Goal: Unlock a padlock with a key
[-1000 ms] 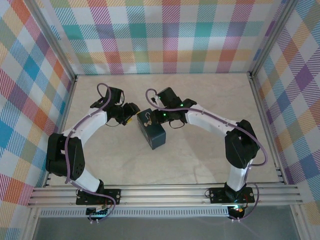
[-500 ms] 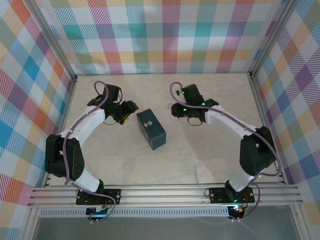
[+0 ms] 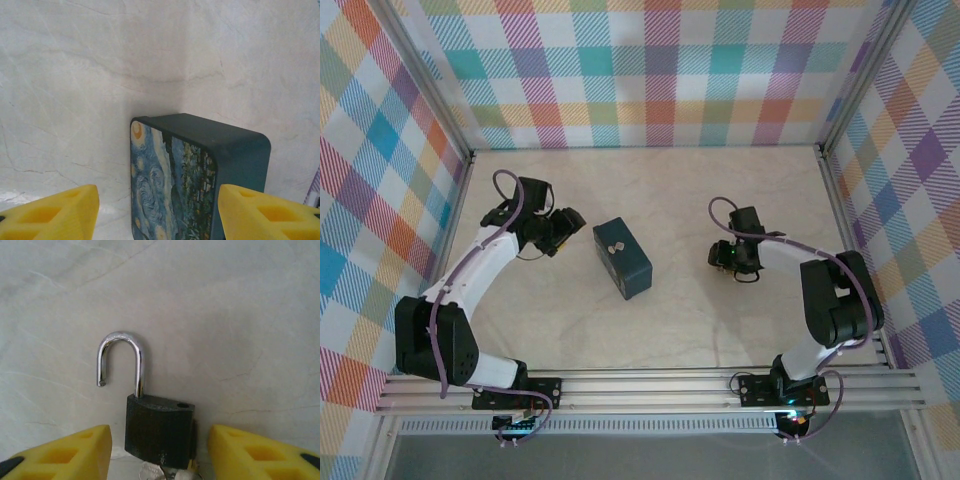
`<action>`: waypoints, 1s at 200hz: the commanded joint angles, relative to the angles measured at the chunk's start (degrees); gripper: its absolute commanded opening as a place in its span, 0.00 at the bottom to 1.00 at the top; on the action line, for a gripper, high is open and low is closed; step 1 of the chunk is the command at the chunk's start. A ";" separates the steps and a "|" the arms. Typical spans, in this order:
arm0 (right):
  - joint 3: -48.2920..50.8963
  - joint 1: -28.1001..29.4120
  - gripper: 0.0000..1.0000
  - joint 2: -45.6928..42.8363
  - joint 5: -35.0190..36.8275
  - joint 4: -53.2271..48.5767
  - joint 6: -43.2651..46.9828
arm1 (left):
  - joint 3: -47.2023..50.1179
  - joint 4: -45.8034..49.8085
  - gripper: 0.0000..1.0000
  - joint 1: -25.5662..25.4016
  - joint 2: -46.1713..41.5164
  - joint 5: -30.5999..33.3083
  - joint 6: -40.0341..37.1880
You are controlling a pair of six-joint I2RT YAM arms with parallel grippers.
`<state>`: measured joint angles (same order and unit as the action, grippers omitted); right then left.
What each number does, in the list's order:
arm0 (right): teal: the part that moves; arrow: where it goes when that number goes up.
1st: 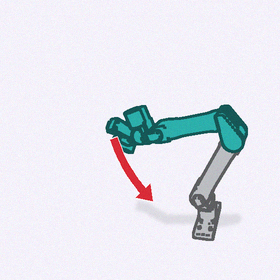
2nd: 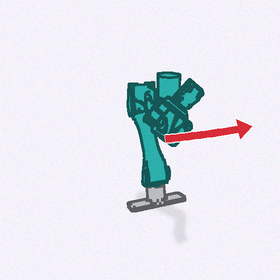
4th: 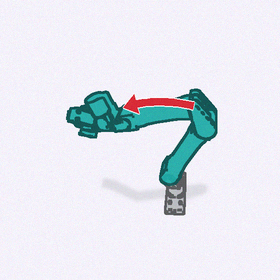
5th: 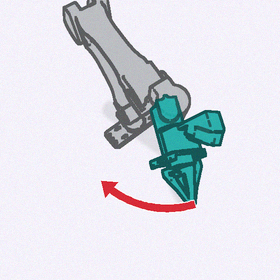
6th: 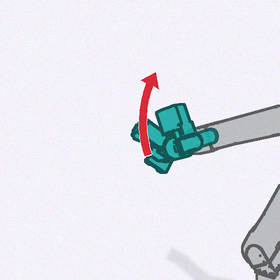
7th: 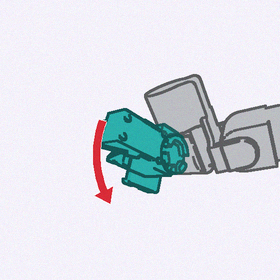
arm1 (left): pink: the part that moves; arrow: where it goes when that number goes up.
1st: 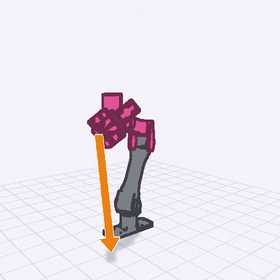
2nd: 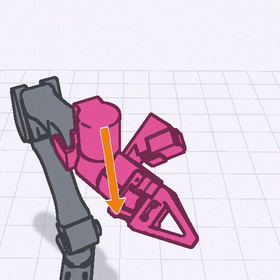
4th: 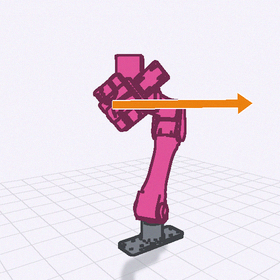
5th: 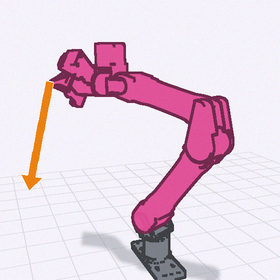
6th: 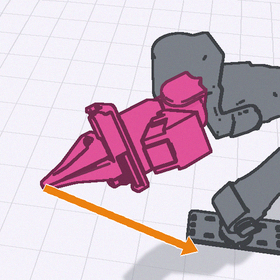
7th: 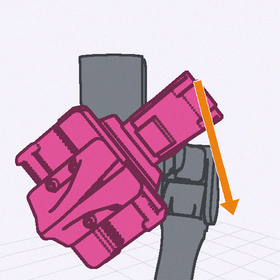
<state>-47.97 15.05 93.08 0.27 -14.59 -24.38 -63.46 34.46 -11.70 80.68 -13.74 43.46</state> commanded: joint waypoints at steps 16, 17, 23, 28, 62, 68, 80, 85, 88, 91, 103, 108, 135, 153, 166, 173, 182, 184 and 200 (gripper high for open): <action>-4.90 -0.10 0.65 -2.82 -0.26 -3.60 2.22 | 0.91 2.89 0.64 0.72 -2.84 2.11 -2.30; -5.10 0.03 0.65 -2.99 -0.31 -3.78 2.31 | 0.94 2.90 0.64 0.72 -2.83 2.12 -2.31; -6.37 1.29 0.67 -3.82 -0.34 -5.03 3.07 | 1.04 2.98 0.64 0.71 -2.86 2.22 -2.47; -7.59 2.51 0.73 -4.35 -0.21 -6.35 3.72 | 1.10 3.07 0.64 0.70 -2.74 2.33 -2.46; -12.90 13.27 0.78 -7.48 -2.24 -9.03 4.08 | 1.89 2.82 0.64 0.71 -2.09 2.44 -2.23; -13.30 15.22 0.78 -7.84 -3.01 -8.47 3.52 | 2.07 2.83 0.65 0.72 -2.11 2.65 -2.22; -14.35 19.63 0.82 -8.22 -2.58 -7.75 2.46 | 2.19 2.90 0.64 0.67 -1.77 2.98 -2.30; -14.70 21.43 0.83 -8.26 -2.26 -7.41 2.26 | 2.26 2.98 0.64 0.71 -1.51 3.06 -2.32; -14.92 22.37 0.85 -8.22 -2.07 -7.09 2.17 | 2.26 2.98 0.64 0.72 -1.49 3.21 -2.32; -15.15 23.32 0.87 -8.18 -1.73 -6.91 2.01 | 2.35 2.98 0.64 0.71 -1.34 3.17 -2.26; -16.02 26.63 0.92 -7.96 -0.45 -6.60 1.98 | 2.55 2.90 0.64 0.81 -1.00 3.35 -2.30; -16.37 27.97 0.93 -7.79 -0.16 -6.68 2.29 | 2.61 2.84 0.64 0.81 -0.84 3.41 -2.24; -18.16 32.57 1.00 -6.76 1.58 -7.93 3.18 | 3.10 2.67 0.64 0.98 -0.13 3.94 -2.07; -19.36 34.05 1.00 -5.21 2.60 -9.38 3.94 | 3.60 1.96 0.64 1.13 -0.06 3.46 -1.88; -20.83 34.90 1.00 -3.49 3.35 -10.83 4.92 | 3.69 2.13 0.64 1.11 -0.09 3.61 -1.89; -21.62 35.37 1.00 -2.57 3.80 -11.46 5.44 | 3.71 2.24 0.64 1.08 -0.09 3.63 -1.91; -22.46 35.96 1.00 -1.46 4.16 -11.88 5.94 | 3.72 2.34 0.64 1.23 -0.20 3.72 -1.98; -22.53 36.00 1.00 -1.25 4.09 -11.76 6.04 | 3.75 2.36 0.64 1.24 -0.27 3.78 -1.93; -23.15 36.84 1.00 -0.09 4.12 -11.11 6.53 | 3.81 2.47 0.65 1.20 -0.52 3.81 -2.02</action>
<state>-69.08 50.76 91.18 2.87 -23.92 -19.97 -60.14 36.05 -11.42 80.25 -10.79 42.15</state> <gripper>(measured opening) 0.997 0.644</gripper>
